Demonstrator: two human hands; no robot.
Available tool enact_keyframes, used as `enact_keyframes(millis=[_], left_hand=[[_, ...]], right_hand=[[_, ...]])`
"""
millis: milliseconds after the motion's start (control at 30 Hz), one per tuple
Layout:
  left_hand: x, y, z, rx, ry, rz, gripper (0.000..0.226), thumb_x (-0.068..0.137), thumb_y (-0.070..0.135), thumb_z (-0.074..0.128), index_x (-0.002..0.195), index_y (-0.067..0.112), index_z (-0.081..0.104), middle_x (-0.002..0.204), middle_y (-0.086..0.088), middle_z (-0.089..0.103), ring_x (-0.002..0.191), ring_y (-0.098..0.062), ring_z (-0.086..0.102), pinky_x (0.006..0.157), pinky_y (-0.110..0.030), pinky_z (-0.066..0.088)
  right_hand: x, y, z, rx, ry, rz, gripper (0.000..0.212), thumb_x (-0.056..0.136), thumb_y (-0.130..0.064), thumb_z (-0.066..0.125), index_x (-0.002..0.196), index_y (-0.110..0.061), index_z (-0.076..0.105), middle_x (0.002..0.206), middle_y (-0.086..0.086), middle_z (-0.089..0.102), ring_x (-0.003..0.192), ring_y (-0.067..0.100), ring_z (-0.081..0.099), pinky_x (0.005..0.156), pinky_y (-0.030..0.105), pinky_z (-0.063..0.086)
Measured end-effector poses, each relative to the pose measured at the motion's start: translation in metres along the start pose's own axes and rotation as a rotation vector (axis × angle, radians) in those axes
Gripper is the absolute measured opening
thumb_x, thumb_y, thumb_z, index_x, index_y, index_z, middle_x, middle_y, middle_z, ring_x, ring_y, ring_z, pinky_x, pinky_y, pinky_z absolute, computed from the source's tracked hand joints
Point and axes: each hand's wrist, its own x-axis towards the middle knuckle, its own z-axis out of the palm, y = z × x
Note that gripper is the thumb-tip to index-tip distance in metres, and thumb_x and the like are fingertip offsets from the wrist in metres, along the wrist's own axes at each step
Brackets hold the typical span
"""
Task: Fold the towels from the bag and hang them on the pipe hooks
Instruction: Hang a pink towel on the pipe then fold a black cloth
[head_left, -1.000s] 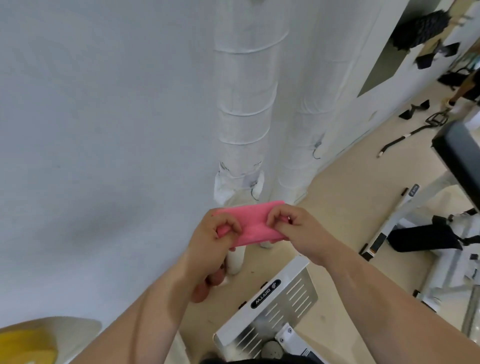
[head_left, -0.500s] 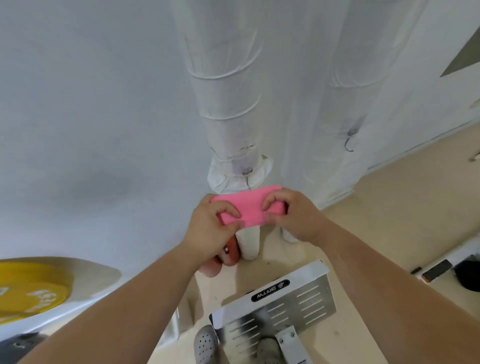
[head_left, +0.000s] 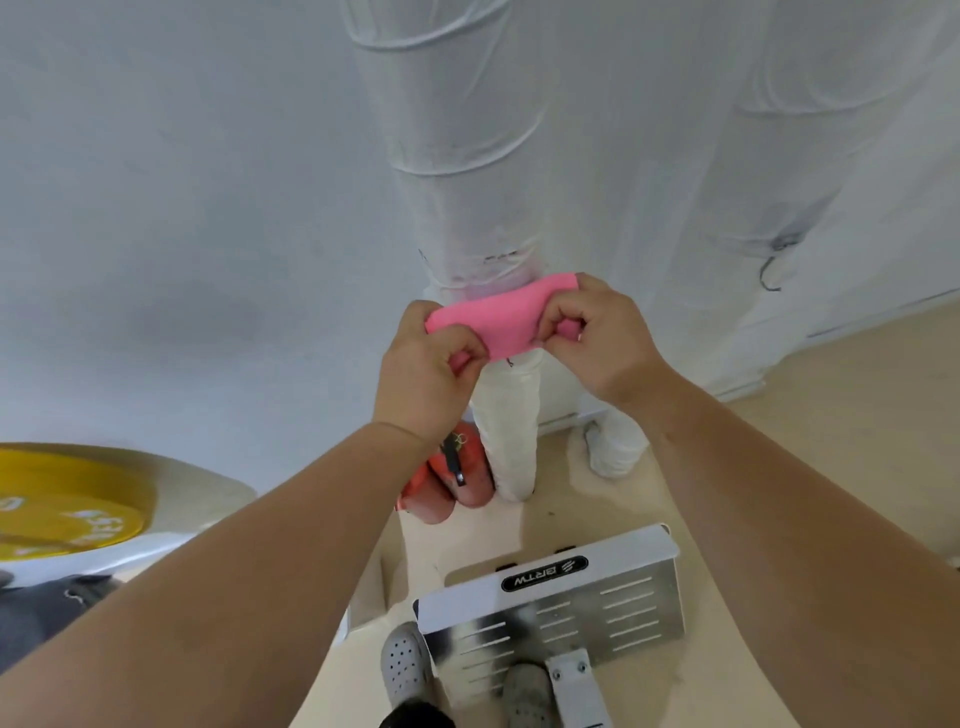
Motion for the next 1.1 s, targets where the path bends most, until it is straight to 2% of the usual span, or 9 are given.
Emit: enact_keyframes(millis=[200,400,467,567,633,733,833,933,1100], left_hand=[[-0.003,-0.014,0.018,0.019,-0.008,0.007,0.012,0.074,0.003,0.082,0.075,0.014,0.076,0.098,-0.012,0.058,0.077,-0.018,0.051,0.068,-0.026,0.044],[-0.006,-0.018,0.023,-0.057,-0.076,-0.092,0.013,0.075,0.009,0.085,0.074,0.019,0.076,0.091,-0.003,0.057,0.075,-0.014,0.051,0.064,-0.012,0.04],[-0.007,-0.016,0.023,-0.101,-0.09,-0.139,0.014,0.075,0.012,0.086,0.073,0.021,0.075,0.094,-0.003,0.058,0.075,-0.012,0.051,0.067,-0.01,0.043],[-0.01,-0.01,0.019,-0.165,-0.11,-0.203,0.017,0.073,0.029,0.089,0.074,0.022,0.074,0.102,-0.001,0.056,0.083,0.0,0.054,0.072,-0.007,0.043],[-0.014,-0.005,0.017,-0.168,-0.084,-0.237,0.023,0.07,0.041,0.089,0.074,0.024,0.075,0.109,0.002,0.054,0.091,0.001,0.055,0.079,-0.014,0.047],[-0.017,0.0,0.021,-0.08,0.047,-0.287,0.028,0.069,0.047,0.088,0.07,0.022,0.076,0.121,0.005,0.052,0.103,-0.011,0.056,0.086,-0.033,0.053],[-0.013,0.004,0.025,0.004,0.085,-0.335,0.028,0.07,0.048,0.087,0.068,0.023,0.075,0.125,0.002,0.053,0.11,-0.019,0.055,0.089,-0.041,0.052],[-0.01,0.001,0.027,0.069,0.084,-0.319,0.029,0.071,0.051,0.084,0.067,0.023,0.075,0.125,-0.002,0.054,0.113,-0.027,0.054,0.091,-0.048,0.047],[-0.009,0.001,0.03,0.105,0.064,-0.339,0.031,0.074,0.052,0.082,0.069,0.022,0.075,0.127,-0.004,0.053,0.115,-0.029,0.052,0.092,-0.046,0.044]], right_hand=[[-0.002,0.016,0.011,0.005,-0.026,0.034,0.02,0.073,0.01,0.07,0.072,-0.01,0.07,0.092,0.001,0.06,0.078,0.005,0.056,0.07,0.005,0.039],[-0.012,0.022,0.019,0.063,-0.053,0.087,0.026,0.073,0.009,0.072,0.072,-0.016,0.066,0.09,-0.001,0.056,0.078,0.006,0.056,0.071,0.011,0.044],[-0.014,0.022,0.021,0.043,-0.051,0.104,0.025,0.074,0.002,0.072,0.073,-0.021,0.062,0.092,-0.003,0.054,0.08,0.013,0.055,0.074,0.02,0.047],[-0.019,0.015,0.023,0.008,-0.045,0.14,0.012,0.073,-0.029,0.068,0.076,-0.024,0.058,0.097,-0.013,0.048,0.092,0.019,0.054,0.079,0.03,0.049],[-0.023,0.012,0.024,-0.052,0.01,0.141,0.024,0.074,-0.046,0.069,0.078,-0.025,0.059,0.109,-0.01,0.048,0.105,0.02,0.052,0.083,0.031,0.048],[-0.027,0.01,0.03,-0.221,0.137,0.096,0.034,0.08,-0.053,0.075,0.08,-0.022,0.06,0.118,-0.001,0.049,0.106,0.022,0.052,0.08,0.037,0.051],[-0.026,0.012,0.036,-0.432,0.236,0.024,0.036,0.082,-0.054,0.071,0.083,-0.019,0.061,0.109,0.008,0.052,0.093,0.029,0.054,0.072,0.044,0.051],[-0.023,0.015,0.041,-0.619,0.32,-0.043,0.039,0.082,-0.055,0.069,0.085,-0.017,0.06,0.095,0.013,0.052,0.08,0.033,0.053,0.066,0.04,0.047],[-0.021,0.019,0.048,-0.701,0.324,-0.054,0.039,0.082,-0.053,0.066,0.087,-0.015,0.057,0.086,0.013,0.052,0.071,0.031,0.052,0.061,0.038,0.042]])
